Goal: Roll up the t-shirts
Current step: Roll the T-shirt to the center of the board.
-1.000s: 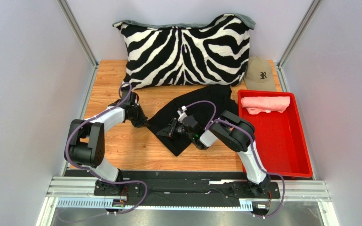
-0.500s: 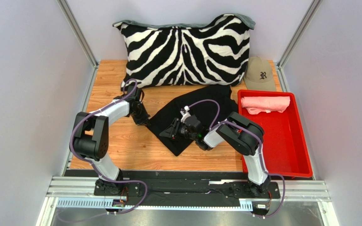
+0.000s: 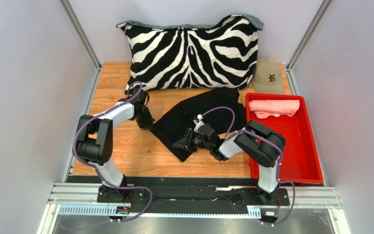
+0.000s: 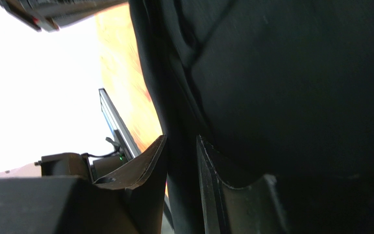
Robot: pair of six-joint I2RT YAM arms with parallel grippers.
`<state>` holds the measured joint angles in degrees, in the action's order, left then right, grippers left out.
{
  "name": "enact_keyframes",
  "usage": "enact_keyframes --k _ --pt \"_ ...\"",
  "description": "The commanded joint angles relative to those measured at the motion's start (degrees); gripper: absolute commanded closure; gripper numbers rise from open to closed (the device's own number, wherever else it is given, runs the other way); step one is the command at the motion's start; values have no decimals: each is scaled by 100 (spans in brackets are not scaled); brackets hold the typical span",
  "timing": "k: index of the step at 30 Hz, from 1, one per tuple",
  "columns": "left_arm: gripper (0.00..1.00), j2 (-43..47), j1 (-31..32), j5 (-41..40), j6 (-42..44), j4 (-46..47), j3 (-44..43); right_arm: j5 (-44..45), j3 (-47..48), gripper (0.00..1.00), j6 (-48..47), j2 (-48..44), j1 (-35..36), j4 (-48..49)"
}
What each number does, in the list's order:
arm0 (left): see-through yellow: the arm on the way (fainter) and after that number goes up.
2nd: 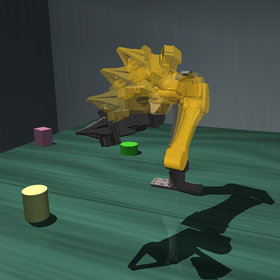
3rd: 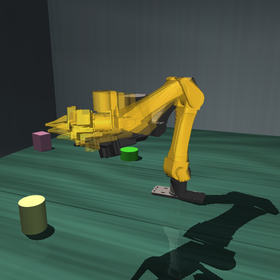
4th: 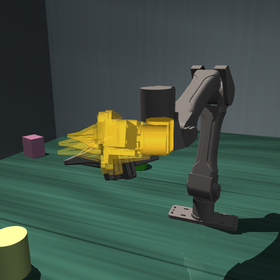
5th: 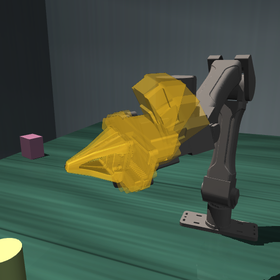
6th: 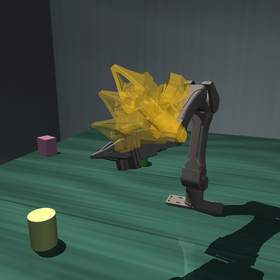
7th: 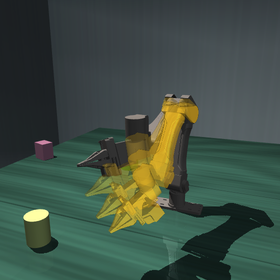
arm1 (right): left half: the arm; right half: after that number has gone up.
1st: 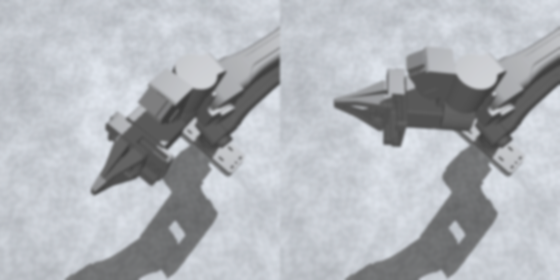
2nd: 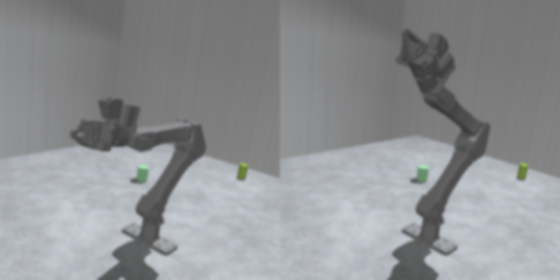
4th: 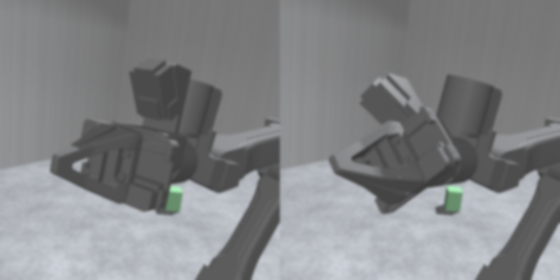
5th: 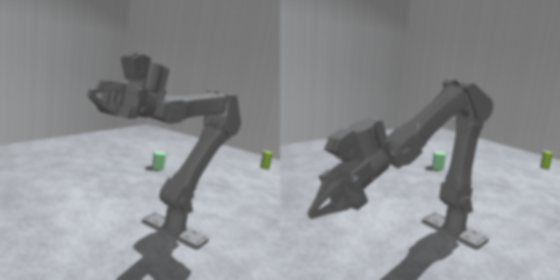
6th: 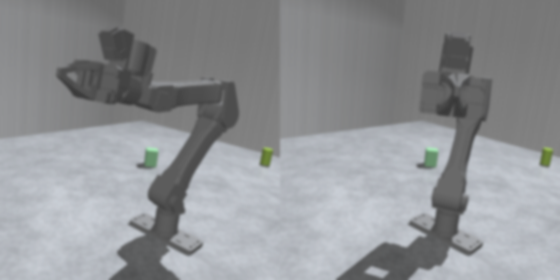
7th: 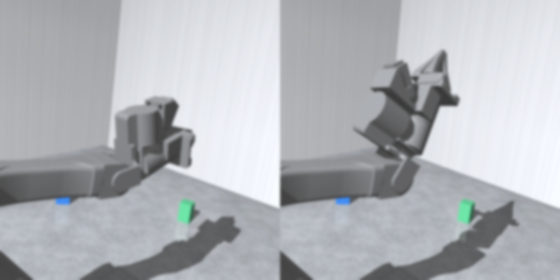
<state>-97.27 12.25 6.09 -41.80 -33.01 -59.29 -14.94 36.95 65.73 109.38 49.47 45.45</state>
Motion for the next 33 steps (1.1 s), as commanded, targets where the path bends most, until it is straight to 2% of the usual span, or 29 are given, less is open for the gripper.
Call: enact_keyframes --k 1,6,12,20,22,25,29,33 --pt "89 -81 -3 -187 146 -126 -232 105 -328 66 -184 -435 97 -256" --pt "90 -90 -3 -196 163 -161 -276 202 -654 69 -271 -777 168 -528" --pt "90 -90 -3 -213 181 -188 -312 421 -1005 78 -342 -989 238 -677" --pt "89 -46 -3 -160 225 -153 -277 606 -839 93 -509 -945 282 -1187" --pt "89 -11 -3 -169 234 -153 -276 650 -786 94 -579 -963 291 -1494" --pt "89 -37 -3 -231 251 -223 -294 913 -777 77 -781 -1164 361 -1925" --pt "89 -81 -3 -327 269 -354 -373 1675 -471 68 -1264 -1525 650 -3021" --pt "89 -99 5 -362 313 -442 -417 2091 -338 62 -1563 -1824 844 -3525"
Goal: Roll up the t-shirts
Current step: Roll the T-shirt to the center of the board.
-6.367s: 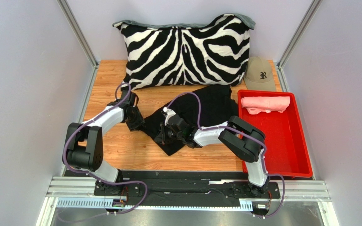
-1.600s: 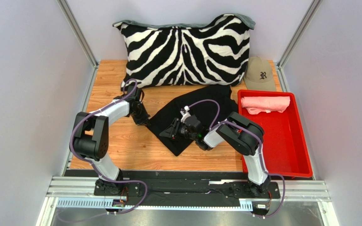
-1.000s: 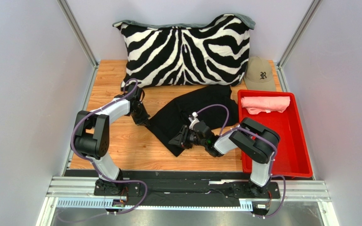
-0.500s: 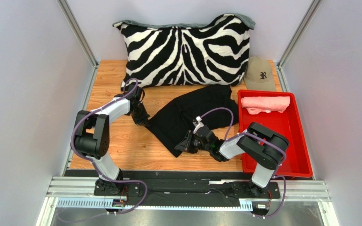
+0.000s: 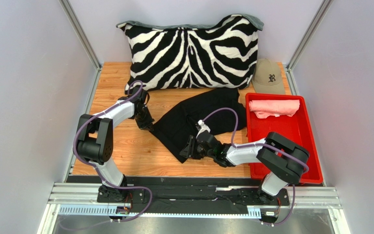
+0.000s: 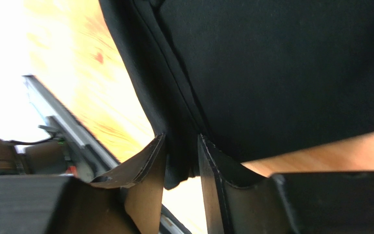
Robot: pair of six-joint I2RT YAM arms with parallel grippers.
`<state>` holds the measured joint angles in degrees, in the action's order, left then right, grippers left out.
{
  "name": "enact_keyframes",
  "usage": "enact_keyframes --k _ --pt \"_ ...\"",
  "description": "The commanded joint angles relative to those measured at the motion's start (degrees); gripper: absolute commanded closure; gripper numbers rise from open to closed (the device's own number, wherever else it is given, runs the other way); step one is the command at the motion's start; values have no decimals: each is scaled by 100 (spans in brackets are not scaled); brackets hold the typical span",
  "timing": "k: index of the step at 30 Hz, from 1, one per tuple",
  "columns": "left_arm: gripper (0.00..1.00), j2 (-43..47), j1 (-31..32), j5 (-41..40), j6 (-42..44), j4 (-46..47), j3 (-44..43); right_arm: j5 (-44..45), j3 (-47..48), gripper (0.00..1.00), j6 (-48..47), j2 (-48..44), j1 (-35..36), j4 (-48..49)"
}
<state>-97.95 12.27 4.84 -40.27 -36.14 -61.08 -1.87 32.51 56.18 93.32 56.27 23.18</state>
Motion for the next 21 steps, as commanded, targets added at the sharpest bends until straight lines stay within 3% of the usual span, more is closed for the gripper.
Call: enact_keyframes --k 1,8,13,17,21 --pt "89 -48 3 -247 169 -139 -246 845 115 62 -669 -365 182 -1385" --pt "89 -127 56 -264 178 -236 -369 2092 685 57 -1319 -1228 665 -2869" --pt "89 -198 100 -264 178 -271 -431 2479 1151 55 -1750 -1413 788 -3161" --pt "89 -215 109 -256 178 -288 -457 2481 1669 53 -2549 -1133 1026 -2943" --pt "89 -259 109 -221 195 -315 -519 2463 2372 53 -3646 -264 1210 -2793"
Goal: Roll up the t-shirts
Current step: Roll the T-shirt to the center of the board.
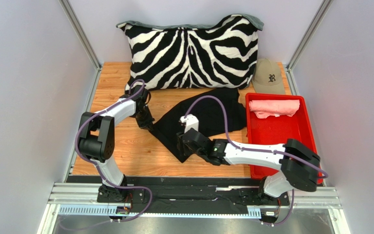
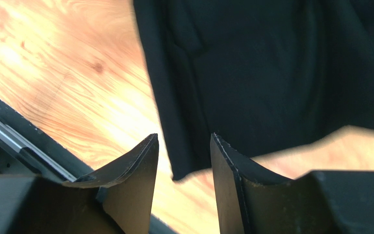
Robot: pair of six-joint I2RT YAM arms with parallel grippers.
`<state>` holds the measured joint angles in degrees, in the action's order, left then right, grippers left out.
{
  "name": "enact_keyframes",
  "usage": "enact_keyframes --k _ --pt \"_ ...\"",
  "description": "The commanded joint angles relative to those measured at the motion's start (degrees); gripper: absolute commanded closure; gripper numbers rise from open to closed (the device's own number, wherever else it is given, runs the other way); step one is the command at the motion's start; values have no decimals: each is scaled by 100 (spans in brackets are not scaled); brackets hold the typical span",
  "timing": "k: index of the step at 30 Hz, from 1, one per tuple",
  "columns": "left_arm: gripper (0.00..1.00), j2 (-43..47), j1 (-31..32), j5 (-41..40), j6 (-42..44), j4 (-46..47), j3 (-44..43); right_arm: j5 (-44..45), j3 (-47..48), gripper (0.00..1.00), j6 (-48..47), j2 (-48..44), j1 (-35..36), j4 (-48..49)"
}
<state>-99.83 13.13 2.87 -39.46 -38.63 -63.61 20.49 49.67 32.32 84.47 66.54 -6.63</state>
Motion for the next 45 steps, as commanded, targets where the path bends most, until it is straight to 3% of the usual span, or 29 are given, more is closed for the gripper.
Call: enact_keyframes --k 1,7,19,45 --pt "89 -98 32 -15 114 -74 -283 227 780 52 -1419 772 236 224" --pt "89 -150 32 -6 105 -101 -336 8 1808 52 -2404 1808 491 268" --pt "90 -177 41 3 132 -118 -362 226 2775 51 -2915 2829 509 -48" --pt "90 -203 41 -6 158 -153 -415 1325 3005 45 -2889 3410 500 -338"
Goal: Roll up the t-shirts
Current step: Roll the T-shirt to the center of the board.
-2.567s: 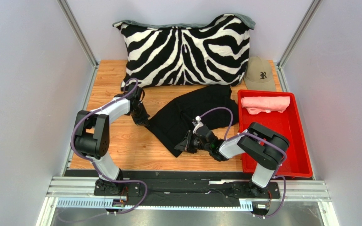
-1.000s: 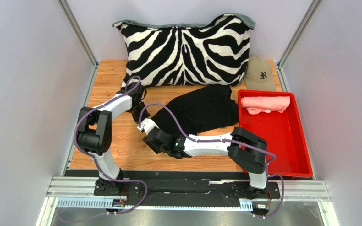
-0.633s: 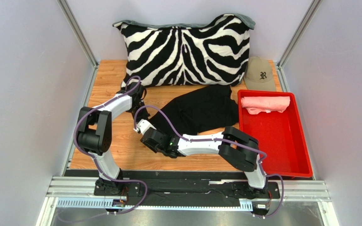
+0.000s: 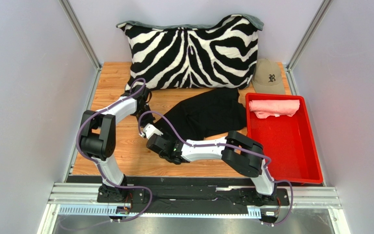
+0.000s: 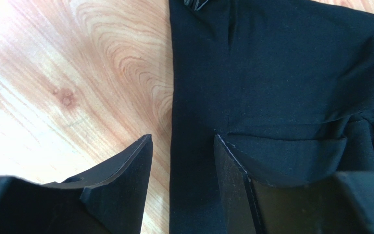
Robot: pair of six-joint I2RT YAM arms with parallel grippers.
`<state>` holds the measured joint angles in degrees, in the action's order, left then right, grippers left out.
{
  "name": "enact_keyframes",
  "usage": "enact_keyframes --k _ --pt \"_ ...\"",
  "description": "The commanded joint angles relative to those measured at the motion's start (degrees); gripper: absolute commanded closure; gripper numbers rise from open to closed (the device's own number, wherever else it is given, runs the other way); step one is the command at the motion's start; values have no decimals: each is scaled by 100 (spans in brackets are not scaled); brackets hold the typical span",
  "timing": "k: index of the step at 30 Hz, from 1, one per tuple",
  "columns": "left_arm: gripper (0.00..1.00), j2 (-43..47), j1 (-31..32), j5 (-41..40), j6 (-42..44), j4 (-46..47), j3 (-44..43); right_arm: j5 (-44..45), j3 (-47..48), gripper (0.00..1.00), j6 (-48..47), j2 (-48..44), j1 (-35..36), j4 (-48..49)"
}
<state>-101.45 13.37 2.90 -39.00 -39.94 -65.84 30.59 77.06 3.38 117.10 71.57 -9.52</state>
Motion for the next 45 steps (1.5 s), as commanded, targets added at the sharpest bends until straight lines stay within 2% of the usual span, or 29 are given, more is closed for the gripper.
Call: enact_keyframes --k 1,19,31,38,45 --pt "89 -42 17 0 112 -22 -192 325 301 44 22 181 6 -85" --pt "90 -59 17 18 112 -22 -227 826 582 42 207 551 -38 -665" --pt "90 -77 17 36 130 -22 -245 518 530 50 357 621 -117 -674" --pt "90 -103 17 27 139 -22 -245 747 600 40 243 340 -108 -771" --pt "89 -130 17 36 139 -31 -271 729 670 40 137 24 41 -902"
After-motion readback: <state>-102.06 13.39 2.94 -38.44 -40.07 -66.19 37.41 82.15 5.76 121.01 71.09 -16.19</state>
